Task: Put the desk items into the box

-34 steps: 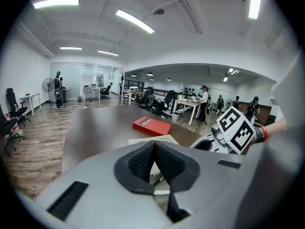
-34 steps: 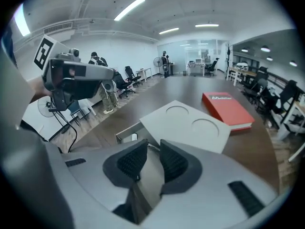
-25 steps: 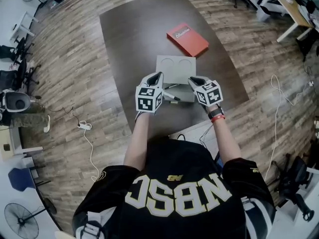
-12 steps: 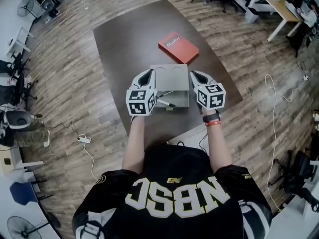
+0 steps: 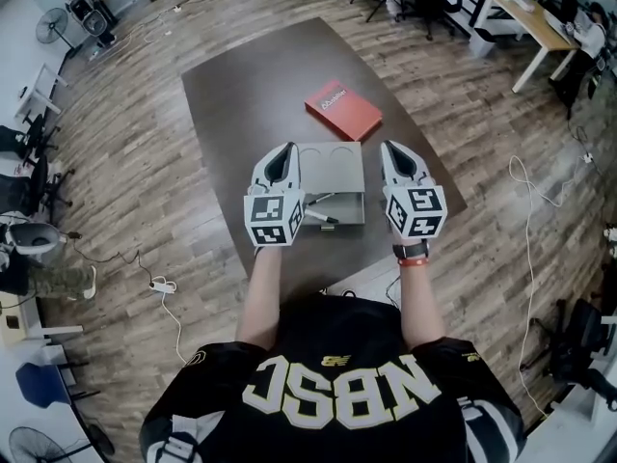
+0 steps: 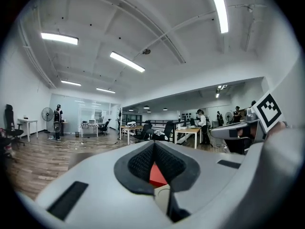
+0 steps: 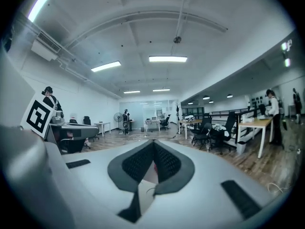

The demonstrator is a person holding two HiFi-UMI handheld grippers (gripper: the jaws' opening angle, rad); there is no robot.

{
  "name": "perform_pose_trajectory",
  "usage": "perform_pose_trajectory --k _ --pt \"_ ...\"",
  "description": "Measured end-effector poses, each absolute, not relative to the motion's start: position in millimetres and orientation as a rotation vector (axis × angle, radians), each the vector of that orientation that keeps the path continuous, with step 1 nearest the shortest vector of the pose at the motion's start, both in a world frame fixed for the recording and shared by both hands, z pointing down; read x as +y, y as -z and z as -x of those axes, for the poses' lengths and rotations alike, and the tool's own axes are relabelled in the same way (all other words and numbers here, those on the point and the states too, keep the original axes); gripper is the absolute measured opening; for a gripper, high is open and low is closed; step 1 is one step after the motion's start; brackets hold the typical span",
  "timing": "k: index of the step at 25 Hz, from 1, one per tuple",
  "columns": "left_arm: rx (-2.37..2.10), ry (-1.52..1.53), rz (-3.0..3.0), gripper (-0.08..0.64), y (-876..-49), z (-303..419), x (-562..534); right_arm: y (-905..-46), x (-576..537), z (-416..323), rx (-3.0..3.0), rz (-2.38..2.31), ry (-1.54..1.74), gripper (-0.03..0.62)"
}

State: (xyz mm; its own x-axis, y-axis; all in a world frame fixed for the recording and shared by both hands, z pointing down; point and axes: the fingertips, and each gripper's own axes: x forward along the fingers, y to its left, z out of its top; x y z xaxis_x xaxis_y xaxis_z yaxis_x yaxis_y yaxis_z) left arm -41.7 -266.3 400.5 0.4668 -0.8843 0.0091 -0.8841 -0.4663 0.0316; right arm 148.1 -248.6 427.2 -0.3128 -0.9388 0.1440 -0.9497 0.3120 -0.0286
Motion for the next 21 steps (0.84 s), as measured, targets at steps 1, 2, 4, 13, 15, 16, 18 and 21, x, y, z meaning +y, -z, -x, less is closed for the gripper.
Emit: perform_pose_trajectory --k 1,2,4,13,15,16,18,21 --pt "-1.616 0.024 -2.667 0.014 -399 43 -264 -422 -246 -148 -2.463 -1.792 -0.136 0.009" --pt "-1.622 0.033 -2.670 0.014 -397 44 -263 -418 -243 -148 -2.462 -1.801 -0.115 0.009" --pt "-1.625 0.044 -2.673 0.014 -394 44 -262 -413 -241 -146 -2.457 -1.804 -0.094 0.009" --pt "-1.621 0.029 -2.655 0.014 -401 48 -259 -423 -239 -135 -2.438 -1.750 -0.122 0.009" --pt "-1.618 0.029 -2.652 0.014 -402 50 -258 -425 -238 -131 -2.446 -1.737 -0.133 0.009" --pt "-1.616 0.030 -2.651 0.014 -402 50 -258 -426 -238 -130 -2.450 -1.731 -0.140 0.009" --pt "-1.610 0.027 -2.648 0.014 -405 50 -259 -430 -238 -128 -2.458 -1.718 -0.158 0.009" --pt "-1.600 0.013 -2.642 0.014 -412 51 -260 -438 -239 -124 -2.466 -1.699 -0.188 0.009"
